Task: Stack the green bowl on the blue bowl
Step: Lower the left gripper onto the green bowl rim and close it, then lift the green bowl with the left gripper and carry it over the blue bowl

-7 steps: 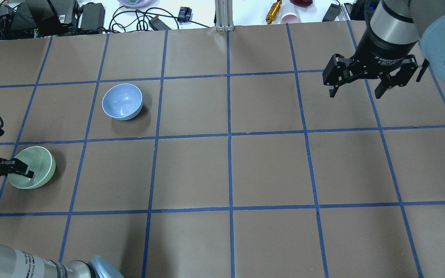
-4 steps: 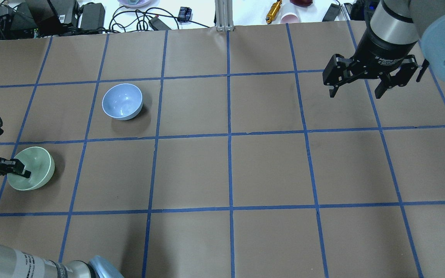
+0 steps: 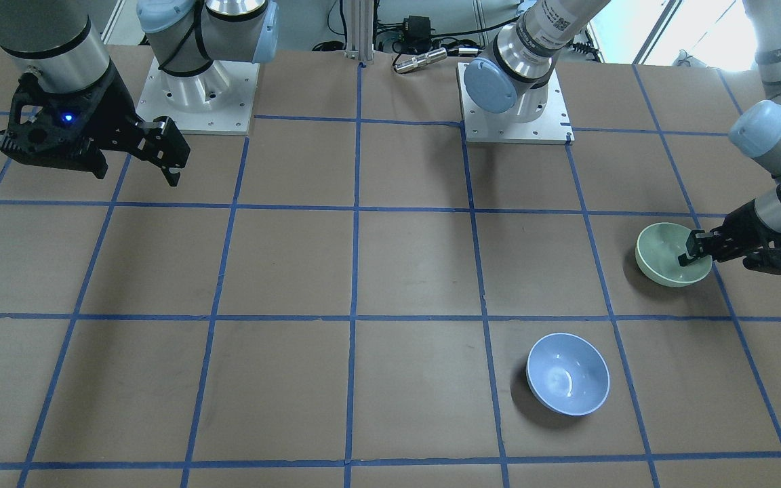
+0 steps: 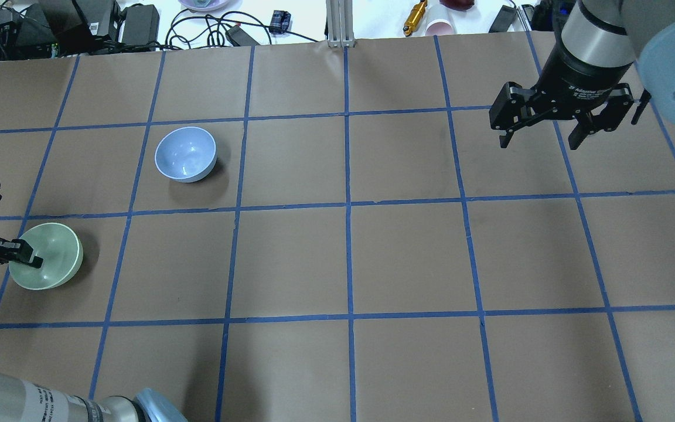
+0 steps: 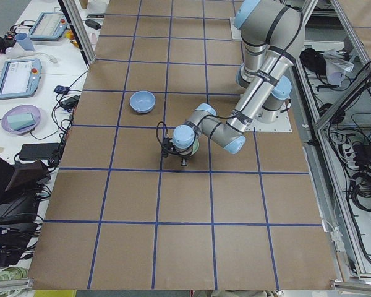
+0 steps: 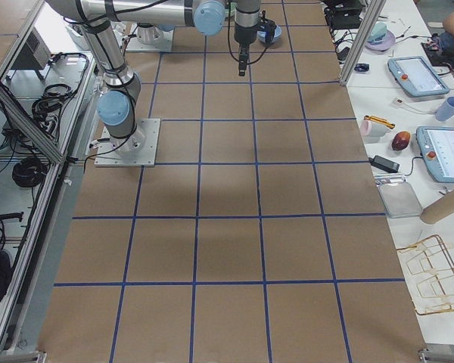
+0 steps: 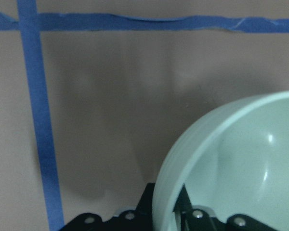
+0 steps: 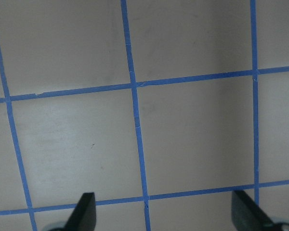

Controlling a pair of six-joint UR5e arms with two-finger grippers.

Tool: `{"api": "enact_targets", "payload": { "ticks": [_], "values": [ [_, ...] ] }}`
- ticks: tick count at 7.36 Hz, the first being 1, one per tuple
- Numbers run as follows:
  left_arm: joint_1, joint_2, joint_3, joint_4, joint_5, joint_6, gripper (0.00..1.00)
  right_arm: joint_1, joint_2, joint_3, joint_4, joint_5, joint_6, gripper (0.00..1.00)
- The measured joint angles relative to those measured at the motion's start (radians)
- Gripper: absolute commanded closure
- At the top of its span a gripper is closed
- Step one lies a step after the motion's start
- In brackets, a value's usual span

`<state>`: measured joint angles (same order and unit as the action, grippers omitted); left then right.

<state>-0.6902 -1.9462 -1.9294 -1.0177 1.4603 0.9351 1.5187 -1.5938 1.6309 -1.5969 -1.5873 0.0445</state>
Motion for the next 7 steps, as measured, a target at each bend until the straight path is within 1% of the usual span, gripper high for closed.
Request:
{"api": "enact_targets", "payload": {
  "ticks": [4,7],
  "values": [
    [-0.005,0.013,0.012,-0.014,-0.005,0.002,0.89,0.0,0.0,0.0,0.0,0.0,0.0,0.0],
    [-0.013,0.027,0.054,-0.077,-0.008,0.001,0.89,0.0,0.0,0.0,0.0,0.0,0.0,0.0]
  ]
}}
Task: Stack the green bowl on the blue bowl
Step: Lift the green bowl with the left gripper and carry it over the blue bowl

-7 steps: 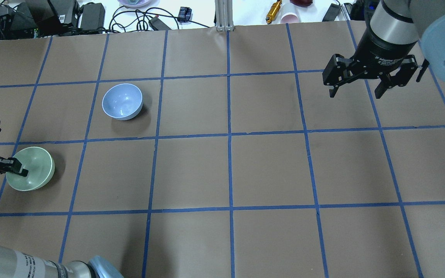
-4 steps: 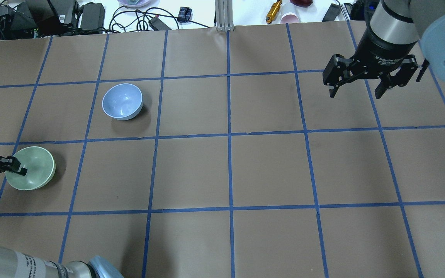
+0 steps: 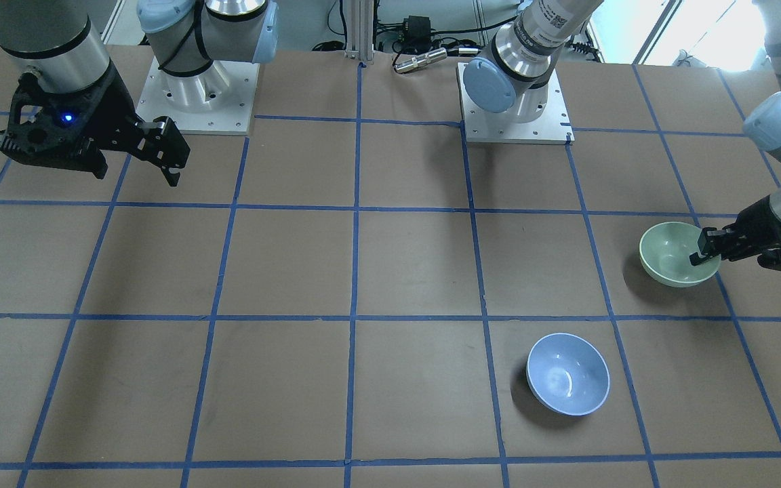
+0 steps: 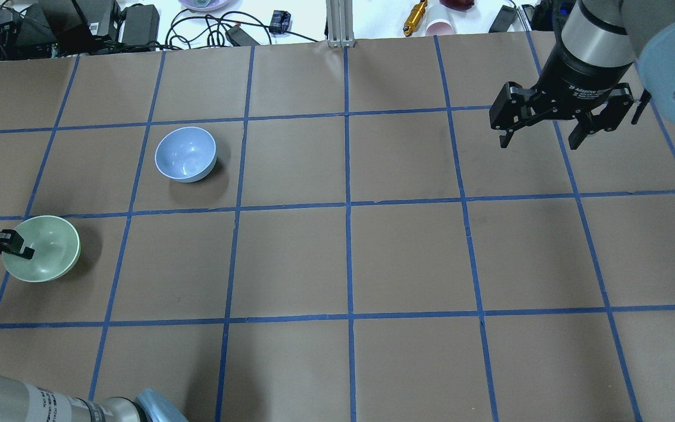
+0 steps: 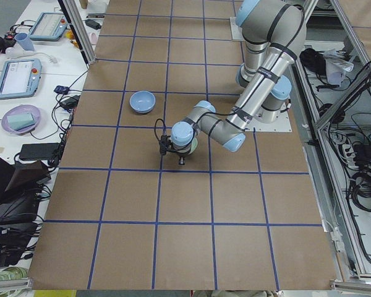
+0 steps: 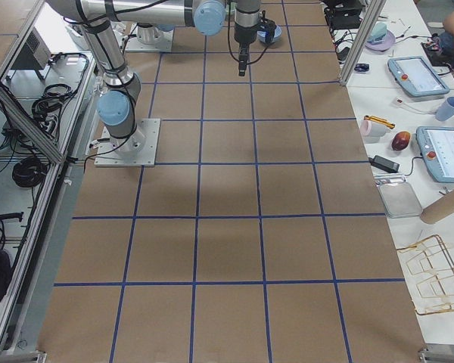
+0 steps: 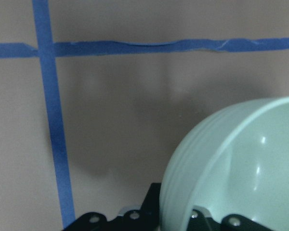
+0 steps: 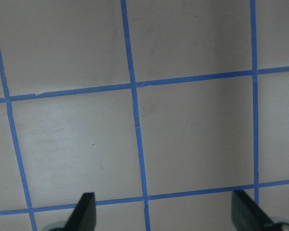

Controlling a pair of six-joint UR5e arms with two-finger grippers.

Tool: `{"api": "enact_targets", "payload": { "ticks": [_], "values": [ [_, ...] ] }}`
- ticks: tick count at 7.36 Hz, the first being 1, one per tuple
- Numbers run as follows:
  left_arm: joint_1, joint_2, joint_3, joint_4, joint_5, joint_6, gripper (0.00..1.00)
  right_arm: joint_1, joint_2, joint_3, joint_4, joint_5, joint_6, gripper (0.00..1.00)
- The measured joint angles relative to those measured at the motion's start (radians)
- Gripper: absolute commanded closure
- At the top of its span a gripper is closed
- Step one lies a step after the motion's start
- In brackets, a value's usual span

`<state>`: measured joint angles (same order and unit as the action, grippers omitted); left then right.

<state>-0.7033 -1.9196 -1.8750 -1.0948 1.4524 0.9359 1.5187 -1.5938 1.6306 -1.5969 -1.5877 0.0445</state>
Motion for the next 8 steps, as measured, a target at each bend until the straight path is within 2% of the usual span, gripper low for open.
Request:
{"api": "enact_targets", "payload": {
  "ticks": [2,5,8],
  "values": [
    [-0.022,0.015,0.052,-0.069,-0.015,-0.004,0.89,0.0,0.0,0.0,0.0,0.0,0.0,0.0],
    [-0.098,-0.004,0.208,-0.239,-0.106,-0.088,0.89,0.0,0.0,0.0,0.0,0.0,0.0,0.0],
    [-0.207,-0.012,0.247,-0.261,-0.179,-0.227,0.89,0.0,0.0,0.0,0.0,0.0,0.0,0.0]
  ]
}}
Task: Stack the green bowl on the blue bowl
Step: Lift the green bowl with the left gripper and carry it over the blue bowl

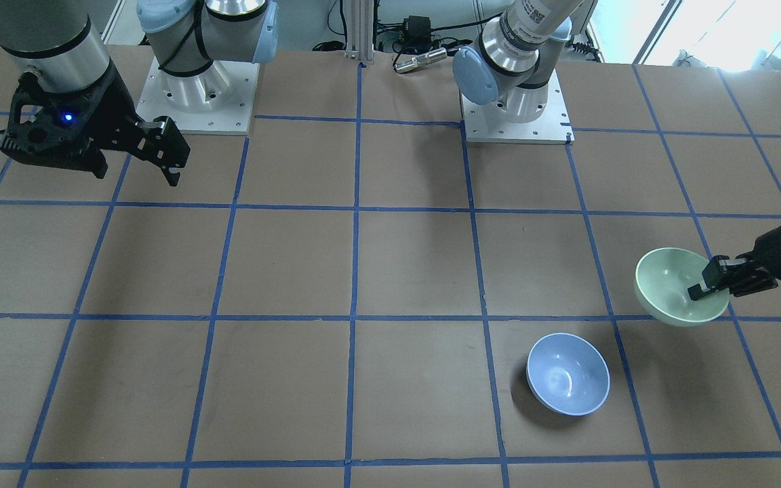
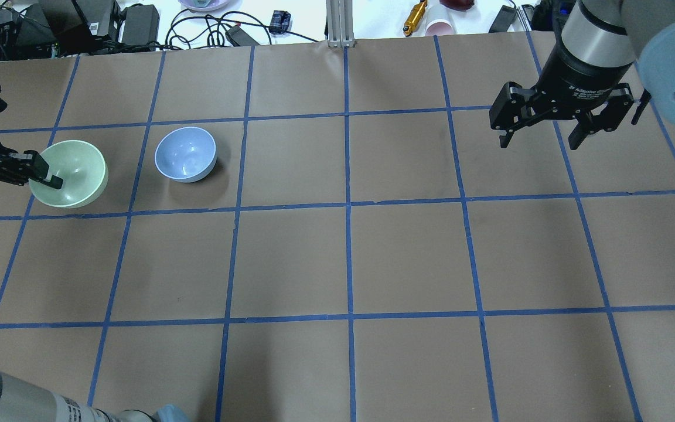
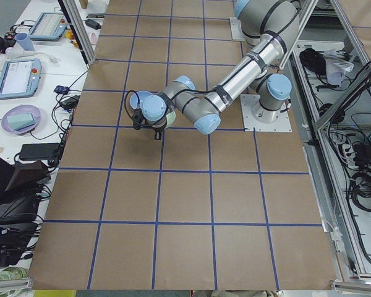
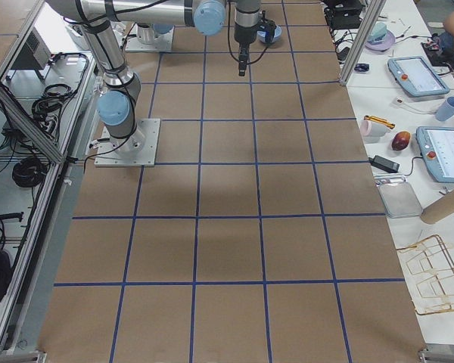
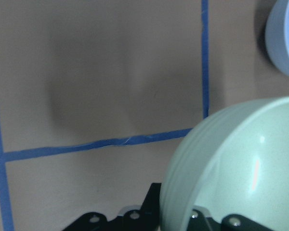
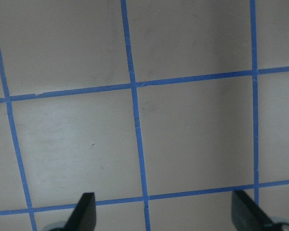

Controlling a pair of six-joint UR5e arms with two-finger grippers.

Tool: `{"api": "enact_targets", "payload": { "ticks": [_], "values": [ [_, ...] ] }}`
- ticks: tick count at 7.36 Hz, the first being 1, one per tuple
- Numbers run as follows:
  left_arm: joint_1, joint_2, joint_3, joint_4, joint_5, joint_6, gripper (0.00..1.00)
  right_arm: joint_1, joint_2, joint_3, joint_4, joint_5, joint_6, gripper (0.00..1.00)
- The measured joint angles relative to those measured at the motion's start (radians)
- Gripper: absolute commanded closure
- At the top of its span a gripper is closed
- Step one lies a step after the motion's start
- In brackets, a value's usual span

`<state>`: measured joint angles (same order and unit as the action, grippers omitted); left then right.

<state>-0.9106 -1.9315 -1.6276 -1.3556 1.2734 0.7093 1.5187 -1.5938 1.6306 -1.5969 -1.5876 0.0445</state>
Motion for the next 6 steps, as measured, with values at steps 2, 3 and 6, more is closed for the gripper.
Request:
{"api": "enact_targets", "payload": {
  "ticks": [2,3,6],
  "values": [
    [-0.073,-0.005,0.005,0.01,-0.045,-0.119,0.89,0.0,0.0,0.0,0.0,0.0,0.0,0.0],
    [-0.098,-0.008,0.008,0.014,-0.08,-0.165,0.89,0.0,0.0,0.0,0.0,0.0,0.0,0.0],
    [-0.163,-0.048,0.016,0.088,-0.163,-0.254,0.89,0.0,0.0,0.0,0.0,0.0,0.0,0.0]
  ]
}}
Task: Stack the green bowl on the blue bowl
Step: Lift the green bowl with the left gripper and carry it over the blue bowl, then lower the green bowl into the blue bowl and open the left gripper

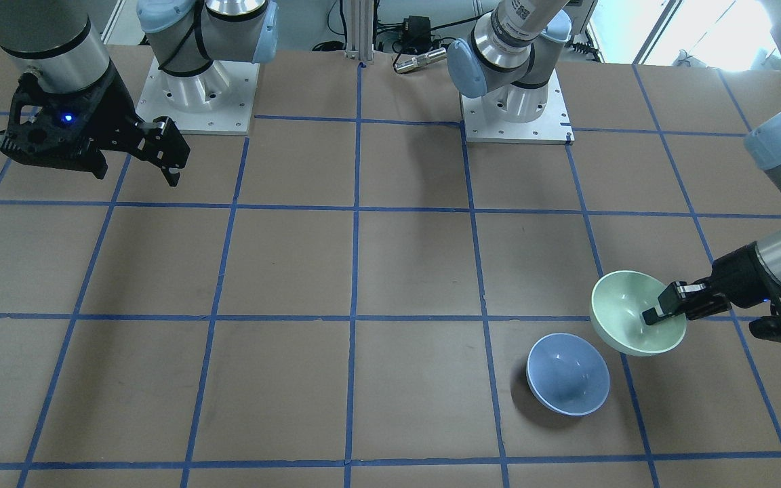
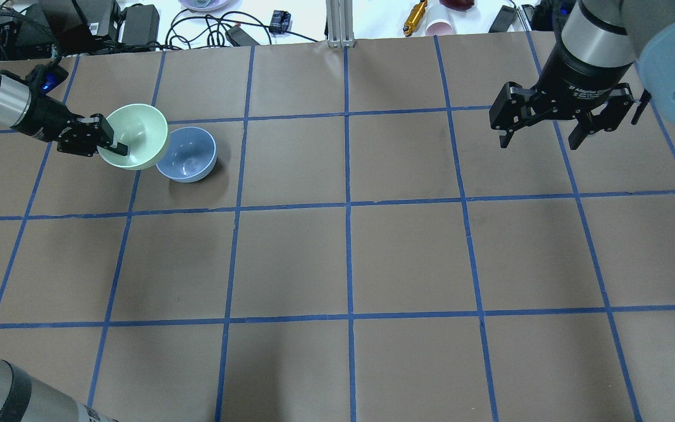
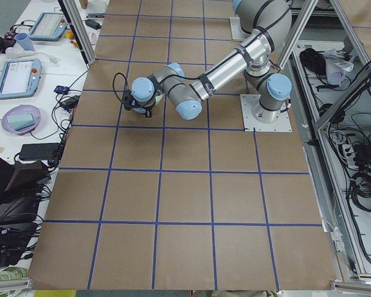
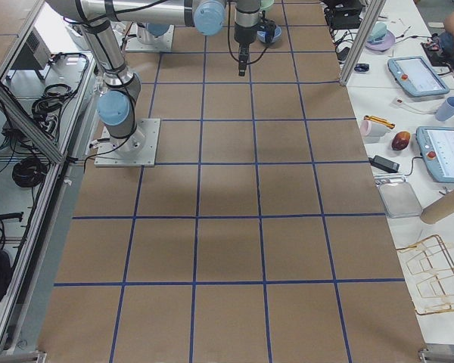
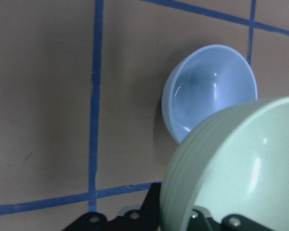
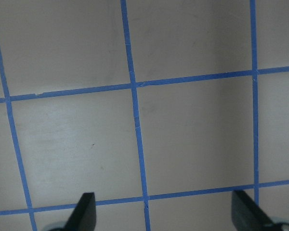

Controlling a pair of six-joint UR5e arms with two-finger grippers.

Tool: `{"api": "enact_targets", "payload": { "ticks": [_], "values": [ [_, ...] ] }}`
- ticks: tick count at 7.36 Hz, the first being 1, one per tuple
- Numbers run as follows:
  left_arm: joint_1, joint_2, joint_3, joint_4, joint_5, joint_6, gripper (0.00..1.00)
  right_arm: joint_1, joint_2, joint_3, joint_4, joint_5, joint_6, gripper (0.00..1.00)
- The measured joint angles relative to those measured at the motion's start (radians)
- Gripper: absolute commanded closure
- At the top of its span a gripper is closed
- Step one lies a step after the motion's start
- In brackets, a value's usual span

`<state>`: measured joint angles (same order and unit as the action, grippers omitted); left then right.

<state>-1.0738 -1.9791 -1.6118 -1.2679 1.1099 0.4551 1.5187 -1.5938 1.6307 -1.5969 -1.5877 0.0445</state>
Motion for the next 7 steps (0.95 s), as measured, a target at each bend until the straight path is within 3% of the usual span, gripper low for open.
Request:
{"api": "enact_targets", "payload": {
  "ticks": [2,7],
  "values": [
    [-0.051,-0.039,0.016,0.072,-0.011,-0.084,0.89,0.0,0.0,0.0,0.0,0.0,0.0,0.0],
    [-0.067,-0.1,0.028,0.09,-0.012,-0.111,0.86,0.0,0.0,0.0,0.0,0.0,0.0,0.0]
  ]
}}
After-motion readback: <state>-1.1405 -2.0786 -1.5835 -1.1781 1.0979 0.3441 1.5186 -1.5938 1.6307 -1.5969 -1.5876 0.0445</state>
